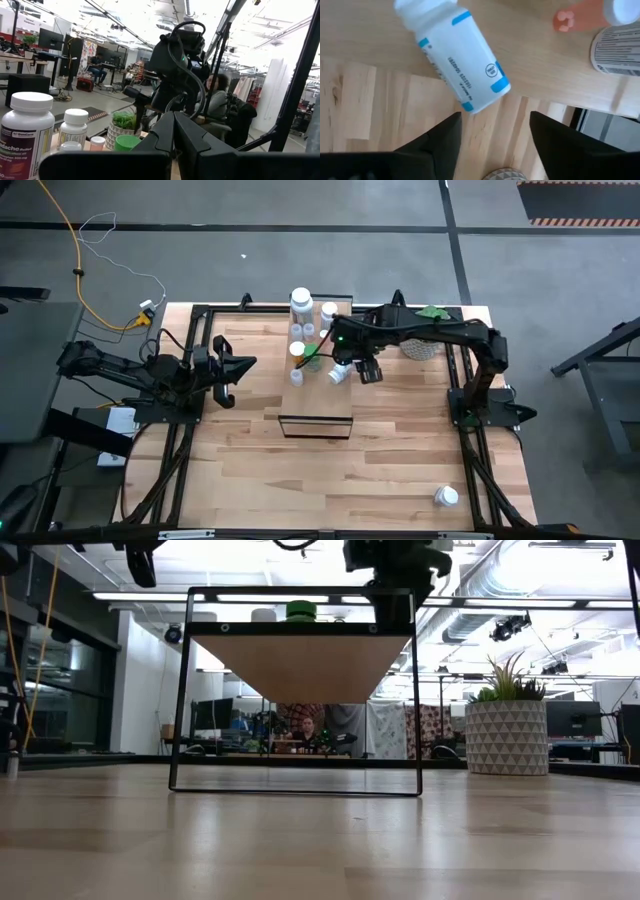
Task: Pick and place medicine bottles onto shelf by color
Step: Put the blue medicine bottle
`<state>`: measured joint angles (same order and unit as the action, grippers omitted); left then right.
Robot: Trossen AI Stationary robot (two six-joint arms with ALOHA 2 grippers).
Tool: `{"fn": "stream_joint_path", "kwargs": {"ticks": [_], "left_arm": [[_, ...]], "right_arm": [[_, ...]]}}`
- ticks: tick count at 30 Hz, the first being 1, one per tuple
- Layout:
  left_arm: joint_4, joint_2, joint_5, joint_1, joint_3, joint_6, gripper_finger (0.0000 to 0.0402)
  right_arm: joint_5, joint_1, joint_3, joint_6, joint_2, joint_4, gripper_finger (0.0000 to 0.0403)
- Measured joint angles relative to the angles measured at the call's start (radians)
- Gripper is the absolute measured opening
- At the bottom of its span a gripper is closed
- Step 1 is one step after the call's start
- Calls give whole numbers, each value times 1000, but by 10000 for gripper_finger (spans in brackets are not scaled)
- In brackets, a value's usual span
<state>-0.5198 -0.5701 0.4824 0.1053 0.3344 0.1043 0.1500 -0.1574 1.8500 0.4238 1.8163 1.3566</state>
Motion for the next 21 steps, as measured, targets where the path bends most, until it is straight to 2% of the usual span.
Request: {"fn": "stream_joint_path", "kwargs": {"ticks": [9, 21], "left_arm": [[7, 0, 0, 0, 0, -3, 0], [8, 0, 0, 0, 0, -3, 0]], "right_arm": [[7, 13, 0, 39, 7, 24, 294], [6, 22, 0, 274, 7, 28, 300]]}}
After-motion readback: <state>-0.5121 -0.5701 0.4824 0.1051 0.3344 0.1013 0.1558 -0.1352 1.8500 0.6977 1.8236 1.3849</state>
